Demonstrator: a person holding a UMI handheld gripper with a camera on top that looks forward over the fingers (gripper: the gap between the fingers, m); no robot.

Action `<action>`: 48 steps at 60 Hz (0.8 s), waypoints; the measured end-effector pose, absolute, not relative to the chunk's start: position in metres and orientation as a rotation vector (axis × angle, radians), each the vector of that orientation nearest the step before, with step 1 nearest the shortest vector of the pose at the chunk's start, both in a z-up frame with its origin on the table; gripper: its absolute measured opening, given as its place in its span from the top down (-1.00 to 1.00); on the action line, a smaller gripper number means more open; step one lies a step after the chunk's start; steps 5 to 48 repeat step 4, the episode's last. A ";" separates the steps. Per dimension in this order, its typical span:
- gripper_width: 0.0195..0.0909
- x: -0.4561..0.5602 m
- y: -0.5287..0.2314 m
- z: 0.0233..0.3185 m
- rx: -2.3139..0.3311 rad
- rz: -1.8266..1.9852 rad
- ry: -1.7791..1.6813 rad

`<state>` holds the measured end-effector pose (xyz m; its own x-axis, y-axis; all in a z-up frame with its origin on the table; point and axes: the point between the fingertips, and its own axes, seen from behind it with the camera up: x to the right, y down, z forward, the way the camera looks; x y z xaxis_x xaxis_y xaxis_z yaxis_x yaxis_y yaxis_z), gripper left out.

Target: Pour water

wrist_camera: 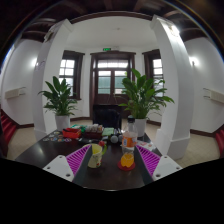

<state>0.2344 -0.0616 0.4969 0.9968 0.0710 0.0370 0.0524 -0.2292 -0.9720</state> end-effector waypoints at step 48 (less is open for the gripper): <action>-0.84 0.231 -0.066 0.497 -1.803 0.013 -0.090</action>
